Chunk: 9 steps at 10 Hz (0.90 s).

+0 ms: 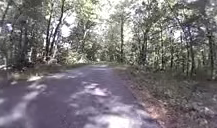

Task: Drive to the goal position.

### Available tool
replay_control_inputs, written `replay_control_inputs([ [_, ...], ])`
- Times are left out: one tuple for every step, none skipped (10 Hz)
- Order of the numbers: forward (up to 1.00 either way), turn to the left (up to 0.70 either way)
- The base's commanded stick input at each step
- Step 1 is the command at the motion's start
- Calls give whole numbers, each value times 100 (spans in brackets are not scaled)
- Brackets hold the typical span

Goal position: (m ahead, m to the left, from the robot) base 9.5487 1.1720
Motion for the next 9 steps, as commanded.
replay_control_inputs([
  [45,0],
  [45,5],
  [45,16],
  [45,27],
  [45,27],
  [45,12],
  [45,0],
  [45,0],
  [45,0],
])
